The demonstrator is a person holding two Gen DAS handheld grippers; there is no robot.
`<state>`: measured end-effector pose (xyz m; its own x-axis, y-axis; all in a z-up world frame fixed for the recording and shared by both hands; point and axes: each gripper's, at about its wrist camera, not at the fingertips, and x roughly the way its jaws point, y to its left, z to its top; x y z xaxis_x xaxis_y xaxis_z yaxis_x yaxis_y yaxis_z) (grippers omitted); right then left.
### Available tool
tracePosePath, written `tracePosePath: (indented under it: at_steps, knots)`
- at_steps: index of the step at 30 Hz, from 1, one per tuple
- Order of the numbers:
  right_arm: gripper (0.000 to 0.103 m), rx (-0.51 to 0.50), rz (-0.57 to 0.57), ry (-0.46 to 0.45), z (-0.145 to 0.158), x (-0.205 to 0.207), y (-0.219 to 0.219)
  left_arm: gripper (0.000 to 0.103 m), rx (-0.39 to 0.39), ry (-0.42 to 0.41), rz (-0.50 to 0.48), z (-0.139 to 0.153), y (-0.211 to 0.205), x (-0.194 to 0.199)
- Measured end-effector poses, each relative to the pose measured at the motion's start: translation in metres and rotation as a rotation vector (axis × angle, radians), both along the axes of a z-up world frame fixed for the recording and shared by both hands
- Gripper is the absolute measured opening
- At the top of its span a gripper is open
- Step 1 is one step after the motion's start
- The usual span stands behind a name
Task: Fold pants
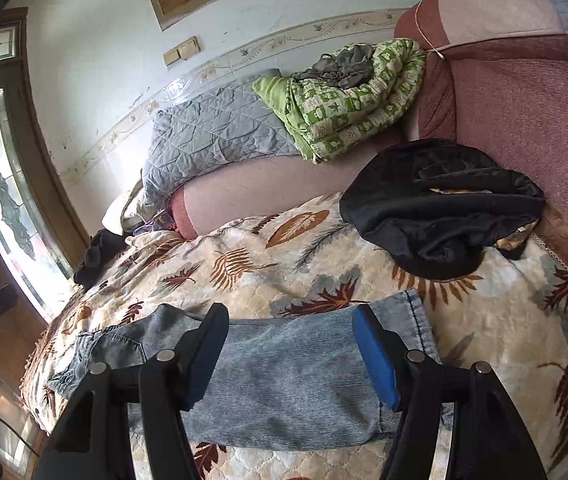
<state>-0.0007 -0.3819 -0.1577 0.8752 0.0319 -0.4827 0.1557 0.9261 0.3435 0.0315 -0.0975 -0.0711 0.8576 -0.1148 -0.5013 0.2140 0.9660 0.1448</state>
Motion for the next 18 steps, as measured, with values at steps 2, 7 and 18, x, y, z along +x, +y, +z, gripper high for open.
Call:
tracePosePath:
  at_steps: [2,7,18]
  knots:
    - [0.068,0.015,-0.006,0.007,-0.001,-0.003,-0.006,0.088,0.009,0.016,-0.006,-0.003,-0.005,0.001]
    - [0.068,0.052,-0.031,0.055,-0.008,-0.008,-0.019,0.088,0.027,0.062,-0.021,-0.016,-0.014,0.006]
    - [0.068,0.160,-0.074,0.110,-0.025,-0.014,-0.045,0.088,0.045,0.142,-0.042,-0.043,-0.022,0.012]
